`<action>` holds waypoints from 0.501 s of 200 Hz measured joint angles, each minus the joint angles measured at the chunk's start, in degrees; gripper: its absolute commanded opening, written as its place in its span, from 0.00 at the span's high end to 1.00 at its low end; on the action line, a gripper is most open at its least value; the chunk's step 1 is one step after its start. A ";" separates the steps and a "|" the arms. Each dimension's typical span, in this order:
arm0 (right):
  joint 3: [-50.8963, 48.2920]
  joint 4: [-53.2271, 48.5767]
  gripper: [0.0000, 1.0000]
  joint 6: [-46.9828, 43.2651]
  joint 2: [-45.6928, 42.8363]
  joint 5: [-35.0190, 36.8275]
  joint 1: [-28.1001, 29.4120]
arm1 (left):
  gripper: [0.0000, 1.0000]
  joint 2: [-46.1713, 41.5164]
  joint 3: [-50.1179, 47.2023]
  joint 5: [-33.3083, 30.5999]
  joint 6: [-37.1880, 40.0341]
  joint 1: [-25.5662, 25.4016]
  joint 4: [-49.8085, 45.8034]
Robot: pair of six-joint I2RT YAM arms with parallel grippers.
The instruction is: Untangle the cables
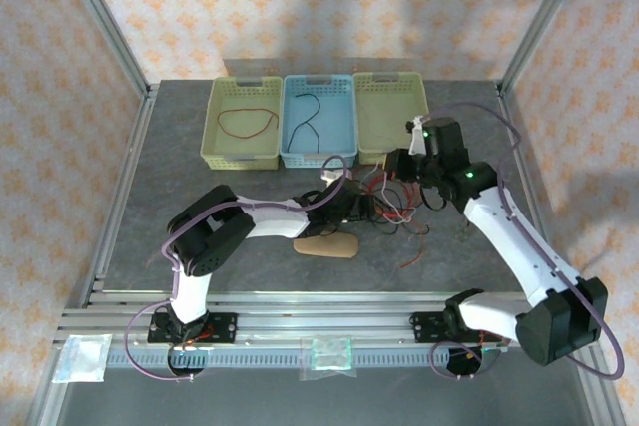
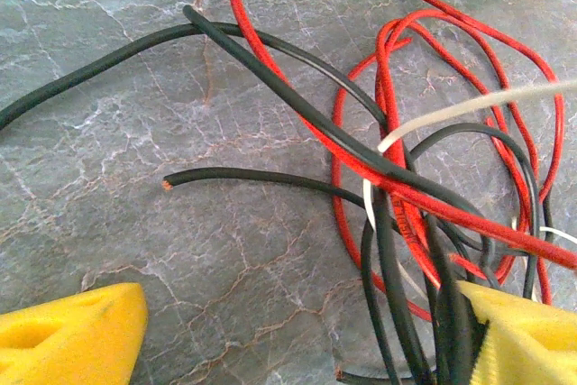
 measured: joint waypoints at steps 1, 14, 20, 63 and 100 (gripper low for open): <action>0.13 -0.09 1.00 -0.11 -0.13 -0.02 0.00 | 0.15 0.02 0.02 0.00 -0.02 0.00 0.00; 1.33 -0.50 1.00 -0.39 -1.03 -0.42 0.00 | 0.15 0.39 0.61 -0.02 -0.02 0.00 -0.31; 1.99 -0.63 1.00 -0.57 -1.40 -0.76 0.00 | 0.15 0.48 0.83 -0.02 0.00 -0.02 -0.48; 8.00 -2.14 1.00 -1.84 -3.10 -3.04 0.00 | 0.15 0.59 1.11 -0.02 -0.02 -0.04 -0.81; 14.01 -3.69 1.00 -2.95 -3.65 -3.43 0.00 | 0.15 1.01 1.70 -0.20 0.00 -0.07 -1.27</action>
